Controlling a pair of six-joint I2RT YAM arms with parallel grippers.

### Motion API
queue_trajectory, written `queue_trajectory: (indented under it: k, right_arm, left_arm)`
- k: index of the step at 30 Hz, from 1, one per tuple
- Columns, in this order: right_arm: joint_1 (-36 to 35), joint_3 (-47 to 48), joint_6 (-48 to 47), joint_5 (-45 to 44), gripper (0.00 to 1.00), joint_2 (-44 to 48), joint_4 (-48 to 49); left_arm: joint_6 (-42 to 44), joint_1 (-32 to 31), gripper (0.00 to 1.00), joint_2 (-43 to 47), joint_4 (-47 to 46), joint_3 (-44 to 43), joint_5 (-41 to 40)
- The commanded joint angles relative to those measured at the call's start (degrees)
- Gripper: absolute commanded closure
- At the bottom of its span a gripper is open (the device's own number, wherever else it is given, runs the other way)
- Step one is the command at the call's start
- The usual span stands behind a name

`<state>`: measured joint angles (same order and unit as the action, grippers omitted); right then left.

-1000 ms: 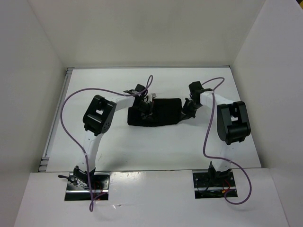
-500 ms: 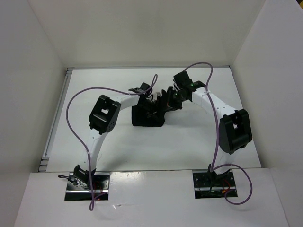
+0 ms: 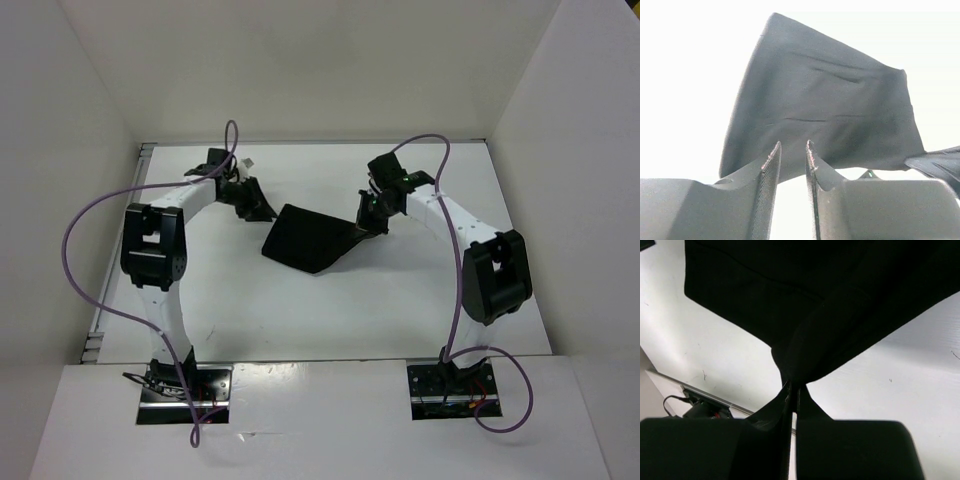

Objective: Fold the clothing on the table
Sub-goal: Fold the skirt

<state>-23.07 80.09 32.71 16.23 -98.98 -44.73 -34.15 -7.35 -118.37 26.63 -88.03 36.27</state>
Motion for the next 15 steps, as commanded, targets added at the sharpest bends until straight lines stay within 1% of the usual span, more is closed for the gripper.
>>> queue_trajectory:
  k: [1,2,3,8,11,15]
  right_arm:
    - [-0.48,-0.11,-0.98,-0.58,1.00,-0.69,-1.50]
    - [-0.48,-0.11,-0.98,-0.58,1.00,-0.69,-2.02]
    - [-0.48,-0.11,-0.98,-0.58,1.00,-0.69,-2.03]
    - [-1.10,1.28,-1.51,-0.06,1.00,-0.69,-2.55]
    - [-2.50,3.39,-1.51,-0.06,1.00,-2.09,-3.16]
    - [-4.79,7.08,-2.04,0.55,1.00,-5.33,-3.70]
  left_arm:
    - [2.51,1.72,0.68,1.56,2.11,4.35,-4.97]
    - [3.12,2.86,0.68,1.56,2.11,5.14,-6.20]
    - [3.13,2.87,0.69,1.56,2.11,6.80,-6.21]
    - [3.13,2.35,0.69,-0.90,0.96,9.28,-8.23]
    - [3.13,0.68,0.70,-2.04,0.44,11.02,-8.23]
    - [2.51,-0.55,0.70,-2.04,-1.32,13.05,-6.04]
